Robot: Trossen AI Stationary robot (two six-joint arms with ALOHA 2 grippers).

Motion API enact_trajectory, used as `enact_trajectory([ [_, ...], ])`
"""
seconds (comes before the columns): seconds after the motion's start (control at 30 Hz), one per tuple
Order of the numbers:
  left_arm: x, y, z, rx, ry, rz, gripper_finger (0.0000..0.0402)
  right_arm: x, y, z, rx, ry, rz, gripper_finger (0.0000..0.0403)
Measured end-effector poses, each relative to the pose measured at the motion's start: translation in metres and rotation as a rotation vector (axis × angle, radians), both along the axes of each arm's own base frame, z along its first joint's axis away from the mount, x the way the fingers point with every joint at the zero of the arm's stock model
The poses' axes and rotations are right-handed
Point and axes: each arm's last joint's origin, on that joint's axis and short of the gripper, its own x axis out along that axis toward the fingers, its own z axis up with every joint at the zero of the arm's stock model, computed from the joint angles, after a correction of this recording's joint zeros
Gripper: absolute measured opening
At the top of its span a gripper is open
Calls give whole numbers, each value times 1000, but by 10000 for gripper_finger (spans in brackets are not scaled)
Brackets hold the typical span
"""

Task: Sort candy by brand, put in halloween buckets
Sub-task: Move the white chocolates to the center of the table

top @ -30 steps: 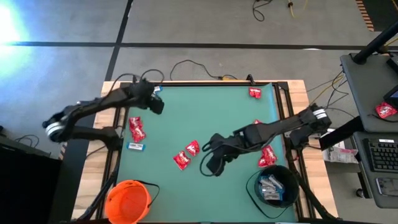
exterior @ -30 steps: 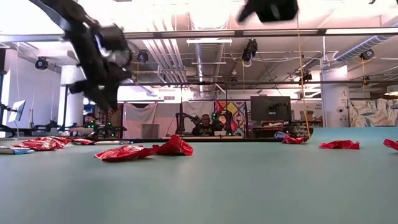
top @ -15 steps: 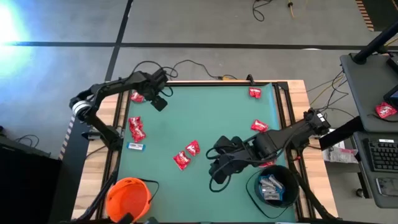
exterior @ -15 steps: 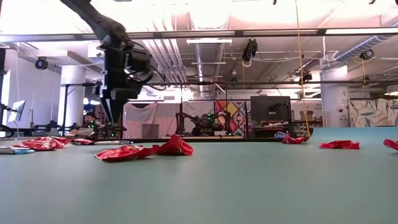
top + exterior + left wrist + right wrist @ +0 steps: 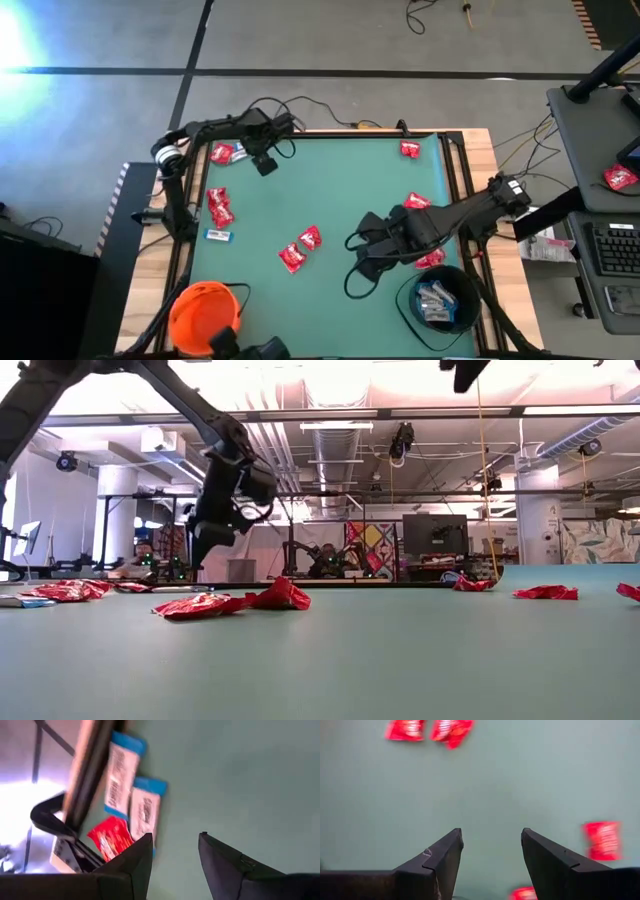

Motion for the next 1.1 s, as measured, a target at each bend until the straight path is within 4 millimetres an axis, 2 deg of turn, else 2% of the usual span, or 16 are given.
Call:
enact_trajectory([
  [0.1, 6, -2, -9, -13, 24, 3, 144, -3, -7, -1, -96, 53, 75, 196],
  [0.3, 16, -7, -22, 42, 31, 98, 130, 0, -30, -2, -175, 156, 229, 194],
  [0.57, 35, -43, -28, 262, -217, 283, 81, -5, -79, 9, -312, 244, 315, 178],
  [0.73, 43, -58, -30, 437, -451, 538, 65, -15, -112, 23, -338, 262, 357, 164],
  [0.87, 41, -64, -25, 648, -577, 799, 59, -29, -132, 37, -336, 235, 325, 152],
  [0.97, 37, -64, -23, 729, -635, 954, 59, -40, -142, 47, -311, 195, 303, 145],
  [1.1, 29, -52, -23, 777, -718, 1193, 59, -51, -155, 55, -275, 152, 254, 139],
])
